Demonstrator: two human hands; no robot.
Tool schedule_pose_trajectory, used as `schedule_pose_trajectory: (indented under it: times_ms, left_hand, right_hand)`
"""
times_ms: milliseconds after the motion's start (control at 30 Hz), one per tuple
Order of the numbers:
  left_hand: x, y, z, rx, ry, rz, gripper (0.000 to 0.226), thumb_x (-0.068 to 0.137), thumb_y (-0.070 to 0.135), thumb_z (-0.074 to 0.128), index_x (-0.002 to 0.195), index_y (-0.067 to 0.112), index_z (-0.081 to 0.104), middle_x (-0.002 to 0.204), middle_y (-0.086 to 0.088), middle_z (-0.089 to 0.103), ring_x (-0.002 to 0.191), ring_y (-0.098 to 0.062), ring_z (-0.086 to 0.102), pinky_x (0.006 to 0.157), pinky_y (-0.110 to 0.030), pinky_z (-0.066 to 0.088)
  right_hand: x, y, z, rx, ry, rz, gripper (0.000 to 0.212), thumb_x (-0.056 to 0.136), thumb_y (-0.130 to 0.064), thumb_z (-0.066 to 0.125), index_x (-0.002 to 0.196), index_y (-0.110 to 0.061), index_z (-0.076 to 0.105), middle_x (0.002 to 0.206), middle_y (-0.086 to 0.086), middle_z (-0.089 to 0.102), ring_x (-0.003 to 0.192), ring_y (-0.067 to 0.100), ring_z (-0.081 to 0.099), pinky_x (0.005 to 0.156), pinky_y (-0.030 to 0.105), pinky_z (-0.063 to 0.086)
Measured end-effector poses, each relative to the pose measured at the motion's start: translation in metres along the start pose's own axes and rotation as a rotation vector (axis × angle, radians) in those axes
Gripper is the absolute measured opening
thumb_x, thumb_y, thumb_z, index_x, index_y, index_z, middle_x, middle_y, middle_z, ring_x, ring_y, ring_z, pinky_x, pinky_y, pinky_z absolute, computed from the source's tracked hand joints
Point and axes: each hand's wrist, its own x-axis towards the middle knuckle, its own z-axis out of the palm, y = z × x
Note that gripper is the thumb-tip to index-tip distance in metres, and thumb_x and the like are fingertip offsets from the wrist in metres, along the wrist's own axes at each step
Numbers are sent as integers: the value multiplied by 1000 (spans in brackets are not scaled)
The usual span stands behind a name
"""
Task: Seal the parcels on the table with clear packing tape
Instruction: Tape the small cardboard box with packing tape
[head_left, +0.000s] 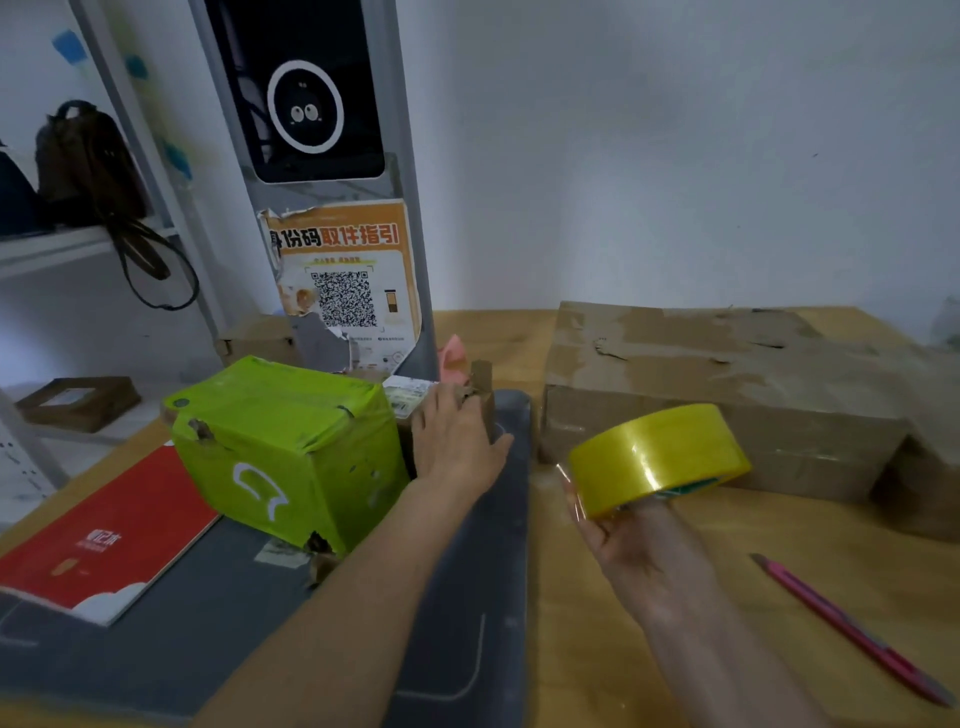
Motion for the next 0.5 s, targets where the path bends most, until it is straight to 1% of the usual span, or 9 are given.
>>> schedule_pose_trajectory:
  times_ms: [67,133,200,267,333,400,433,500]
  left_hand:
    - [14,1,8,88,-69,-27,57,91,54,56,136,21,53,146,-2,39,139,-26,30,117,-45,23]
    - [21,2,11,137,-71,-26,48,95,42,54,136,18,53,146,-3,41,138,-26,33,116,-44,23]
    - [20,-1,13,61,-15,-3,37,97,24,53,134,17,57,146,0,44,136,-24,36,115,-40,25]
    - [10,-5,16,-44,49,49,36,97,16,53,132,17,61,146,4,47,135,-22,39,113,-36,25]
    - [-4,-6,15,-100,97,115,35,96,16,54,129,17,64,143,4,51,131,-22,43,110,-32,27]
    - [-22,-2,9,-126,109,140,32,98,19,55,127,16,67,136,0,54,125,-23,44,105,-29,27]
    - [-33,0,4,-139,113,146,30,98,20,56,126,15,68,132,-2,55,122,-23,44,102,-27,29]
    - [-56,3,-3,-178,120,172,26,95,23,64,117,13,72,120,-3,58,115,-21,47,94,-25,34]
  right_hand:
    - [7,-1,-6,-39,2,-9,47,91,7,52,137,-2,49,121,25,64,81,35,73,54,34,58]
    - [12,-4,-12,-53,10,-19,45,92,6,51,135,-5,50,122,26,63,80,35,73,53,34,58]
    - [17,-6,-15,-64,23,-16,44,92,6,51,135,-7,51,123,25,63,80,34,73,53,34,57]
    - [21,-8,-18,-57,34,-3,44,92,5,52,134,-7,51,125,24,63,86,36,72,55,34,58]
    - [23,-9,-18,-25,55,0,43,92,5,53,133,-7,52,125,22,63,93,37,69,55,35,59]
    - [24,-11,-18,-10,70,7,42,93,4,53,134,-6,51,127,22,62,97,38,68,53,34,58]
    - [23,-12,-18,4,72,10,43,94,3,53,135,-5,50,128,22,61,95,37,69,52,34,58]
    - [18,-16,-18,38,66,7,43,94,2,51,137,-3,48,128,22,61,80,34,73,50,32,57]
